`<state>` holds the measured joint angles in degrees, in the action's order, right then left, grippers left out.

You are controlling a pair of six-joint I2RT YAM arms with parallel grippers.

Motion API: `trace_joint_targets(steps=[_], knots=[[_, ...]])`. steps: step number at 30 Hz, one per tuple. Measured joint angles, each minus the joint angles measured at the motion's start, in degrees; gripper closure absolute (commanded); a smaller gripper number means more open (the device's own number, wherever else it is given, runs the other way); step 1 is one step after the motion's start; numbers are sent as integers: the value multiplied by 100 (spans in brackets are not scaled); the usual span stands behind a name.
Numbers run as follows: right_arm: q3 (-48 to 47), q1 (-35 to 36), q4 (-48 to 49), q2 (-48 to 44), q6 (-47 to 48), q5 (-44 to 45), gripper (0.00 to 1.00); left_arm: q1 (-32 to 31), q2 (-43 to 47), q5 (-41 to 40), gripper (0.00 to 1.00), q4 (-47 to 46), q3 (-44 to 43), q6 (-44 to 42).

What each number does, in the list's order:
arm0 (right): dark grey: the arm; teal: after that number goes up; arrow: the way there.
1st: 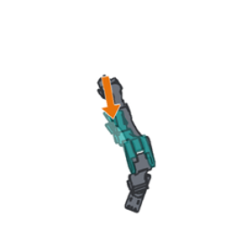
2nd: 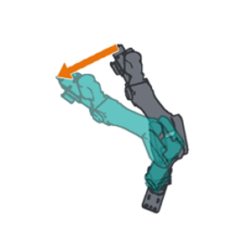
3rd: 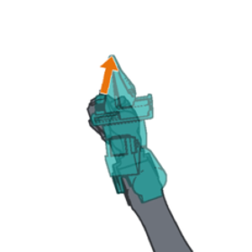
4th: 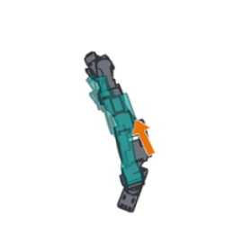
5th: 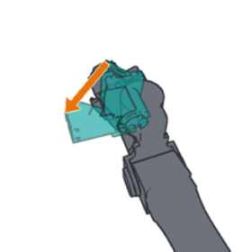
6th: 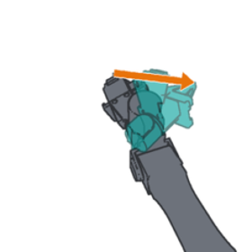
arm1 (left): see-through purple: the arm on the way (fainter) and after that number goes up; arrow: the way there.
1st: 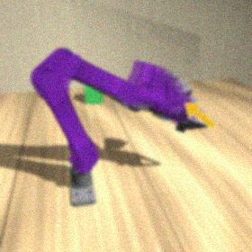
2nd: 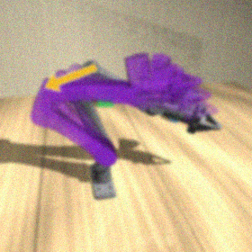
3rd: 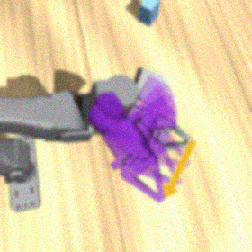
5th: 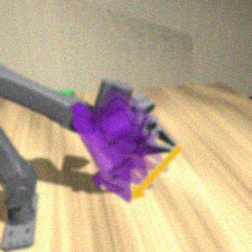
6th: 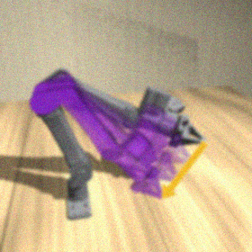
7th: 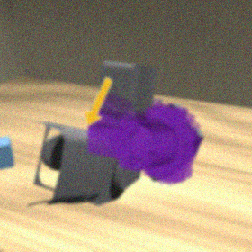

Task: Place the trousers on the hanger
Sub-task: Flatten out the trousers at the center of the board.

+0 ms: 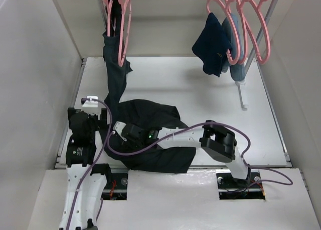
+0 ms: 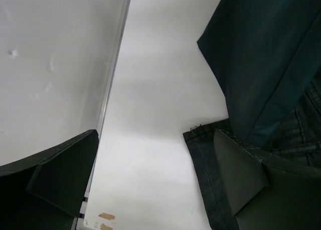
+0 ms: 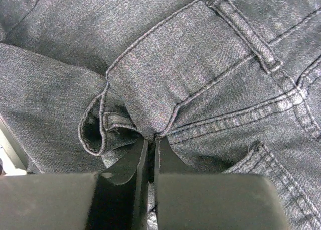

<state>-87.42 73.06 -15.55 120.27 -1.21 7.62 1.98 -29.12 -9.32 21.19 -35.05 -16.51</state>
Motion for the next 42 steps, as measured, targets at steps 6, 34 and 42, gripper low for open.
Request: trace_joint_targets(steps=[6,34,42], knots=[[269,-175,-22,-616,-564,76,100,0,42,247,8,-11,-155,-164],[5445,-5910,-957,-7761,-4437,-70,74,-4555,-3394,1886,1,1541,-439,-2688],[5294,-6249,-809,-6808,-4030,-538,29,-5029,-3742,1620,60,1123,304,-2944]])
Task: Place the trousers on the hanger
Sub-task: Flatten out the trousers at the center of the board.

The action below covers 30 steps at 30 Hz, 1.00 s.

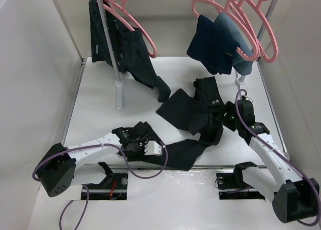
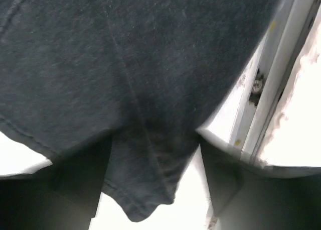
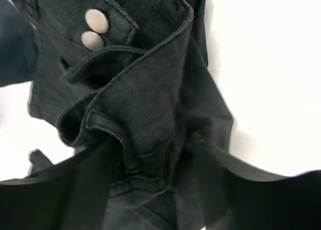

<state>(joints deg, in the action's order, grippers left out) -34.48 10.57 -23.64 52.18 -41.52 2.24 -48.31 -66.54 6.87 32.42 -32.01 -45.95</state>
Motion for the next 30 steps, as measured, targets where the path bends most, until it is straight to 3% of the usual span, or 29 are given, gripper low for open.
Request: trace_joint_targets(steps=[2,3,9,14,17,19,21,23,24,25,30], knots=[[-44,-87,2,129,136,-155,27,-63,-50,-24,95,-83,15,42],[-79,-105,-2,160,210,-212,25,-81,-81,-101,100,-162,26,90],[-570,55,-411,-249,529,-125,17,-70,-140,-710,100,-627,55,428],[-1054,767,-734,-695,431,254,8,44,302,-901,100,-525,20,748],[-1292,1405,-850,-459,275,566,0,181,378,-975,100,-389,-114,881],[-1458,1657,-870,9,190,688,0,195,402,-1021,100,-339,-149,907],[-1580,1685,-887,610,87,809,11,192,433,-1075,100,-260,-149,927],[-1497,1565,-876,1110,44,909,65,212,461,-1123,100,-199,-149,938],[-1394,1475,-876,1213,4,944,87,243,496,-1150,100,-166,-149,935],[-1285,1353,-892,1226,-44,946,100,286,553,-1191,100,-136,-149,916],[-1246,809,-977,815,-55,1010,100,793,1086,-1633,100,-155,-94,682]])
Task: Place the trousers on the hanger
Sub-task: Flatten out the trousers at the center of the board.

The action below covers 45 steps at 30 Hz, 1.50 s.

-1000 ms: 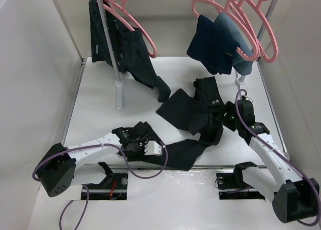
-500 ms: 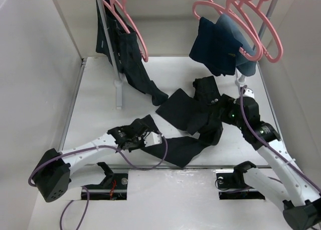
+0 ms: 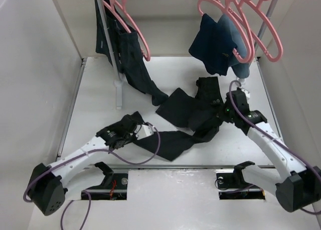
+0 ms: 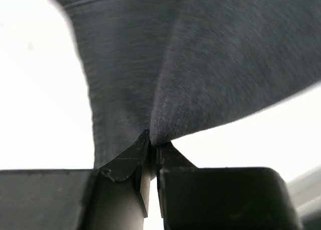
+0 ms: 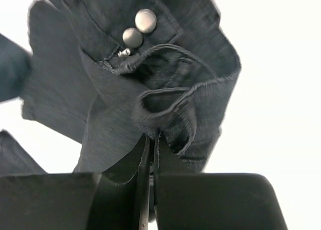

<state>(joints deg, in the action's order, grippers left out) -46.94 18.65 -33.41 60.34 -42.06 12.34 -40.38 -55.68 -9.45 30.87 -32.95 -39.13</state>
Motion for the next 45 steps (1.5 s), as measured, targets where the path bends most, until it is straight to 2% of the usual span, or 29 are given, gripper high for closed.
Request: trace_joint_targets(steps=[3,5,8,10,13,16,21,24,27,31,33,36,37,39,40,41,43,45], knots=[[-542,-439,-280,-173,343,-24,100,822,343,-804,100,-490,267,-560],[-1248,-848,-431,-101,684,-70,100,1762,330,-1130,100,-935,345,-1051],[-2240,-1449,-476,-17,1093,-149,100,3338,-186,-1652,100,-1513,-37,-1480],[-2487,-1812,-428,-146,1255,-155,100,3849,-481,-2041,100,-1812,-385,-1617],[-2199,-2116,-509,-573,1294,-31,100,3941,-481,-2339,100,-1978,-656,-1655],[-1453,-2341,-612,-1132,1154,114,100,3967,-424,-2479,100,-2079,-710,-1687],[-579,-2553,-852,-1652,813,201,100,4004,-422,-2479,100,-1851,-710,-1698],[-448,-2590,-717,-1469,758,48,100,4022,-457,-2465,100,-1779,-706,-1729],[-662,-2616,-348,-855,802,-225,100,4050,-758,-2479,100,-1786,-852,-1768],[-1156,-2618,83,-262,883,-466,100,4076,-1436,-2312,99,-1360,-1912,-1648],[-1211,-2634,188,-487,876,-426,100,4087,-1480,-2168,93,-1325,-2347,-1574],[-1051,-2684,190,-1169,682,-238,100,4081,-1174,-2009,82,-1276,-2306,-1537],[-870,-2702,190,-1453,560,-127,100,4083,-1034,-1971,73,-1231,-2111,-1539],[-387,-2734,31,-2024,170,103,76,4072,-824,-1965,62,-929,-1609,-1572],[-116,-2747,-157,-2315,-72,245,57,4070,-785,-1976,57,-723,-1320,-1585],[144,-2763,-376,-2583,-328,404,30,4059,-776,-1985,48,-516,-1049,-1589],[625,-2769,-822,-3126,-796,688,15,4046,-791,-2055,39,61,-400,-1589],[911,-2774,-1290,-3600,-1180,951,9,4052,-782,-2142,29,610,57,-1593]])
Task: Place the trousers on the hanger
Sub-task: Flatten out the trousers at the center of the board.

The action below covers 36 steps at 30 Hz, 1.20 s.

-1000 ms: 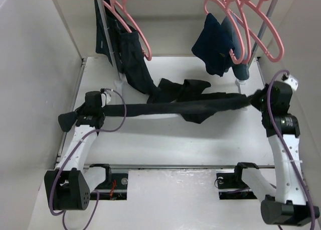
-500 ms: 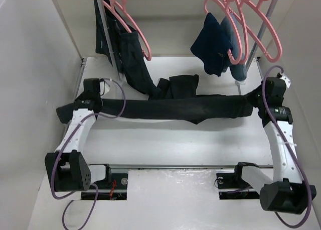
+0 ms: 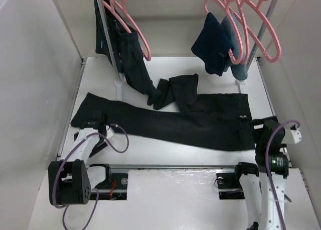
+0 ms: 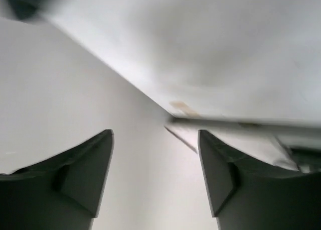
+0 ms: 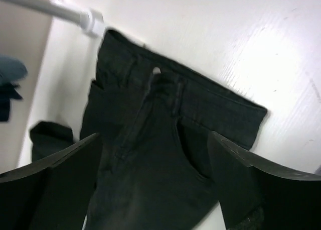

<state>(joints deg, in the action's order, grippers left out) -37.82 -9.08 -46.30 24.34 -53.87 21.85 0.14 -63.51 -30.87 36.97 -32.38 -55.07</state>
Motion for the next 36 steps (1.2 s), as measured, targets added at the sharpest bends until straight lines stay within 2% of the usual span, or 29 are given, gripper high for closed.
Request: trace_joint_targets(steps=[4,9,14,18,21,23,26,30,33,36], knots=[[-144,-2,-372,-501,-400,551,9,83,160,-212,25,774,223,13],[-588,-13,35,286,208,590,14,101,160,-267,23,931,-560,175],[-455,-26,1047,1755,890,-568,26,127,-568,15,23,20,-1351,479],[44,9,1637,2559,1062,-1386,27,142,-1486,330,23,-778,-1408,813],[433,57,1897,2868,1043,-1683,27,146,-2118,496,28,-1123,-1414,1069],[739,61,2085,3012,944,-1825,23,146,-2428,531,35,-1272,-1388,1182],[1064,7,2247,3226,756,-1891,17,133,-2511,105,37,-1657,-955,1113],[1211,-415,2385,3410,428,-2020,13,133,-1904,-511,37,-1947,26,728],[1217,-918,2415,3364,256,-2037,13,136,-1375,-800,37,-1655,664,498],[1248,-1314,2264,3101,153,-1838,10,142,-925,-734,37,-1266,929,551]])
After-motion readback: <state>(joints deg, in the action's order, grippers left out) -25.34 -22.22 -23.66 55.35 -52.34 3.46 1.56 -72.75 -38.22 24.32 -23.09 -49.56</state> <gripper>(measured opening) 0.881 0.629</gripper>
